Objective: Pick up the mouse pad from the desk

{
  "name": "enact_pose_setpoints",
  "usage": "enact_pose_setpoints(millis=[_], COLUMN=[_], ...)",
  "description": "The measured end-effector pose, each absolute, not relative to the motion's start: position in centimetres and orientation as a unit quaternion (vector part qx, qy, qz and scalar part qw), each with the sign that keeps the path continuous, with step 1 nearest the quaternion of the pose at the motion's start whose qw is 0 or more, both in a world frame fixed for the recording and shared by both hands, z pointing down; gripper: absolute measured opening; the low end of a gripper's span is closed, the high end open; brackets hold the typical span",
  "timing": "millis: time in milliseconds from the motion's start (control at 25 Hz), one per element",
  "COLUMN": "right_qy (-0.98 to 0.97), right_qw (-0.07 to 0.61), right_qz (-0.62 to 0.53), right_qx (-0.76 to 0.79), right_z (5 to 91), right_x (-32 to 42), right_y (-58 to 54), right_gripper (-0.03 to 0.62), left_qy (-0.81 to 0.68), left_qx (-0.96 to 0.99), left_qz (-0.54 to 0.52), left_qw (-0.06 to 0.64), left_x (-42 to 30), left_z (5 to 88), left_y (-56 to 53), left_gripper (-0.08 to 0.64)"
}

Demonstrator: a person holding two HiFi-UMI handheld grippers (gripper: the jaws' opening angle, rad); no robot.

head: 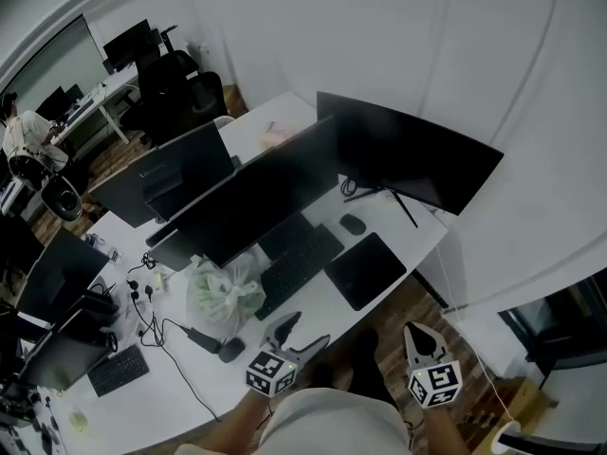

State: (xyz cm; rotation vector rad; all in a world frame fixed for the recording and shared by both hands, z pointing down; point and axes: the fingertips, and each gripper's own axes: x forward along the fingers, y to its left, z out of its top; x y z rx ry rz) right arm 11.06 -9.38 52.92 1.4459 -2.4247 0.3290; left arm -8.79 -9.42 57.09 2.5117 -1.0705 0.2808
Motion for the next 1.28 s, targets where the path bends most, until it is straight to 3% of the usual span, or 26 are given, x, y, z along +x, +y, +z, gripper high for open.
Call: enact_pose_setpoints(millis=[520, 1280], right_qy=[-0.876, -0.911], right_qw=[0.181, 0.241], right_qz=[0.134, 0.173], right_qx=[0.426, 0.285], right_z=[56.4, 66.2], right_x=[14.9, 16.0], right_y=[-20.3, -31.3], right_gripper=[0.012, 0.012], left_qy=[-0.447, -0.524], left_qx=[0.86, 0.773], left_qz=[0.113, 0.217], left_qw=[0.221, 0.285], left_x=[-3.9, 0.0], left_z=[60.7, 75.5], left_y=[-17.2, -26.3], left_gripper=[0.385, 0.43])
